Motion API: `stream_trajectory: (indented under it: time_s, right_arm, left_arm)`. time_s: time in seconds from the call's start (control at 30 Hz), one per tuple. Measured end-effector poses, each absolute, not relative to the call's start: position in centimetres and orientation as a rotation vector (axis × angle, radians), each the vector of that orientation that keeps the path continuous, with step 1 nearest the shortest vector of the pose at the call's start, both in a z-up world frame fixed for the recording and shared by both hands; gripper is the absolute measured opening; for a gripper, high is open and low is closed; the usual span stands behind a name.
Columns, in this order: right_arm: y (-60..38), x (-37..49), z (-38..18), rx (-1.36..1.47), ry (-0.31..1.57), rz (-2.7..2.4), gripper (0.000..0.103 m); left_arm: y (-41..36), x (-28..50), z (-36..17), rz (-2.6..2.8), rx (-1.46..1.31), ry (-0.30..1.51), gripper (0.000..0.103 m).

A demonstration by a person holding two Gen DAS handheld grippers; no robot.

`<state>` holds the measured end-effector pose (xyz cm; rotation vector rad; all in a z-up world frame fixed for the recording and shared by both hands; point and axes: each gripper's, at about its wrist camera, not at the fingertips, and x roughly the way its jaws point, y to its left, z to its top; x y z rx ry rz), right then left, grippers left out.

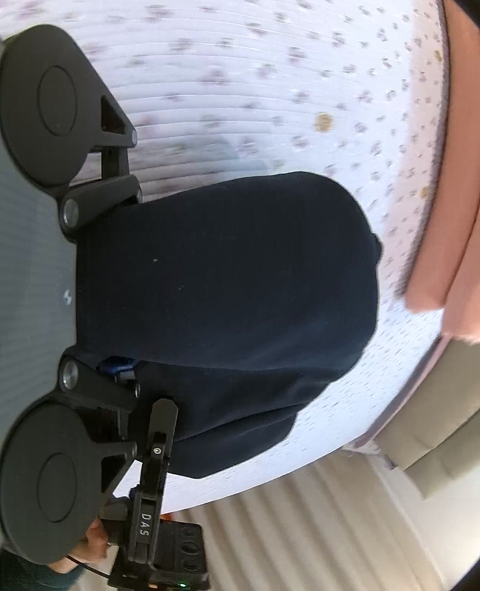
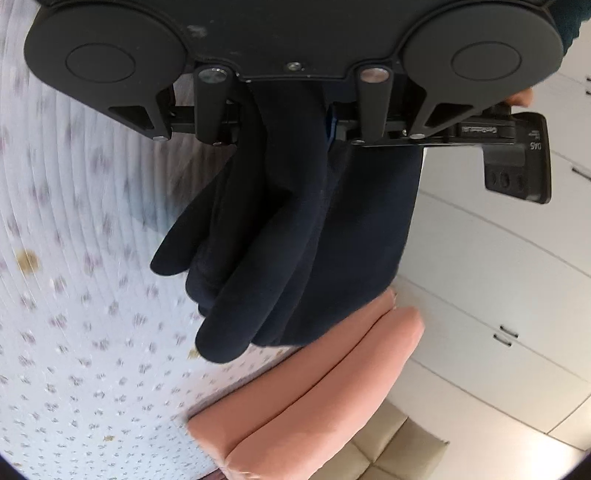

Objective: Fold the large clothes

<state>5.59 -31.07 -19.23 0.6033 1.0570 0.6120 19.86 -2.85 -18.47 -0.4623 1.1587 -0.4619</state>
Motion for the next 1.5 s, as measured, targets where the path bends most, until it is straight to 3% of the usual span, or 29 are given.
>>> stream_trajectory:
  time_s: [0.1, 0.23, 0.27, 0.4, 0.53, 0.7, 0.9, 1.0, 1.07, 1.13, 1.33, 1.5]
  right_arm:
    - [-31.7, 7.8, -22.0, 0.596, 1.078, 0.566, 0.052]
    - [-33.6, 7.5, -23.6, 0.526, 1.039, 0.544, 0.092]
    - [-34.1, 7.1, -23.6, 0.502, 1.031, 0.529, 0.096]
    - [-35.7, 5.0, -21.4, 0.537, 1.021, 0.525, 0.096]
    - [-33.1, 1.3, -18.6, 0.431, 1.054, 0.619, 0.097]
    - [-31.7, -1.5, -21.3, 0.221, 1.22, 0.536, 0.097]
    - [-33.3, -3.9, -21.4, 0.143, 1.149, 0.437, 0.1]
    - [-33.8, -4.8, -20.5, 0.073, 1.182, 0.364, 0.102]
    - [-34.3, -4.8, -18.7, 0.102, 1.221, 0.313, 0.101]
    - [-33.9, -4.9, -15.2, 0.083, 1.181, 0.307, 0.101]
    - [-29.6, -5.3, -4.1, 0.023, 0.992, 0.396, 0.102]
    - [-26.9, -6.9, -1.0, -0.007, 0.897, 0.426, 0.102]
  left_arm:
    - [-1.4, 21.0, -20.2, -0.399, -0.509, 1.133, 0.076]
    - [-0.6, 18.5, -20.7, -0.488, -0.436, 1.103, 0.086]
    - [-0.9, 17.6, -20.7, -0.523, -0.403, 1.12, 0.087]
    - [-0.8, 14.5, -21.2, -0.613, -0.345, 1.169, 0.097]
    - [0.1, 13.0, -22.0, -0.592, -0.421, 1.195, 0.097]
    - [0.9, 13.2, -22.7, -0.646, -0.452, 1.211, 0.099]
    - [-0.6, 11.4, -23.9, -0.593, -0.36, 1.247, 0.103]
    - [-2.8, 10.7, -22.0, -0.544, -0.181, 1.231, 0.103]
    - [-4.7, 9.9, -20.0, -0.499, -0.024, 1.25, 0.095]
    - [-6.1, 9.0, -17.1, -0.449, 0.098, 1.225, 0.094]
    - [-6.7, 9.6, -8.4, -0.304, 0.057, 1.033, 0.103]
    - [-6.5, 9.9, -7.1, -0.226, -0.043, 1.005, 0.103]
